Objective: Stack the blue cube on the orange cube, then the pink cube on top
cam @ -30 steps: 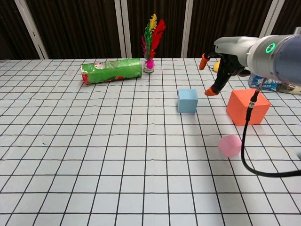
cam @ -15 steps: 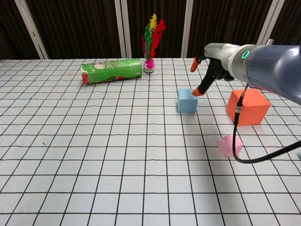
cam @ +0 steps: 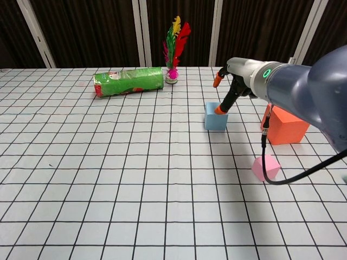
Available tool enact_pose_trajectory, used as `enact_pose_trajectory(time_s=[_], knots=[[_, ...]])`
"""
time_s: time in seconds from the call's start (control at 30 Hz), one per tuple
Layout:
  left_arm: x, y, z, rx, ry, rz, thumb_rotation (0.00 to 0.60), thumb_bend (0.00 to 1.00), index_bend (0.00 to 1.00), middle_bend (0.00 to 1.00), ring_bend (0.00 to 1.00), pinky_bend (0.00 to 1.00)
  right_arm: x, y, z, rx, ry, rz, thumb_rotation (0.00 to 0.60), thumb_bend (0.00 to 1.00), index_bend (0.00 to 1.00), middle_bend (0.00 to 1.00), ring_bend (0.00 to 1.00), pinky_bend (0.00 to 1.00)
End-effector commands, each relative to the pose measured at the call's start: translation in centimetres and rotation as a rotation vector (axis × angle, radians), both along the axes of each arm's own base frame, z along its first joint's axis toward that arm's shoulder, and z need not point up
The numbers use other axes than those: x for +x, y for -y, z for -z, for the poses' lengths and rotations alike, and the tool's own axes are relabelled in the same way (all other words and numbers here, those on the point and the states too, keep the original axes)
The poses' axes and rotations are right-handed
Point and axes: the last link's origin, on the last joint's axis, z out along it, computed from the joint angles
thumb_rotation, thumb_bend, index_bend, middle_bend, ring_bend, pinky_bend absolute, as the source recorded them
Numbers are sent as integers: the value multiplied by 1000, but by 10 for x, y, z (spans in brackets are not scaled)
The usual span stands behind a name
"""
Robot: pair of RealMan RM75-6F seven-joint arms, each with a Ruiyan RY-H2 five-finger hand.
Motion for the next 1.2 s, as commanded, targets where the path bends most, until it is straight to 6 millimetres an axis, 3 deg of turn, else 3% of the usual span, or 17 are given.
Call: enact_pose_trajectory(time_s=[0.03,0.63,1.2], knots=[[0,0,0,2,0,-2,600,557,180,34,0,0,0,2,6,7,-2,0,600,290,268,1000,1000,908],[-1,-3,1,0,-11,-18,600,557,180,36,0,0,-10,14,20,28,-7,14,600,290,270,1000,1000,909],[-2,-5,3,0,-18,-27,600,557,180,36,0,0,-19,20,29,42,-4,26,600,290,342,1000,1000,909]])
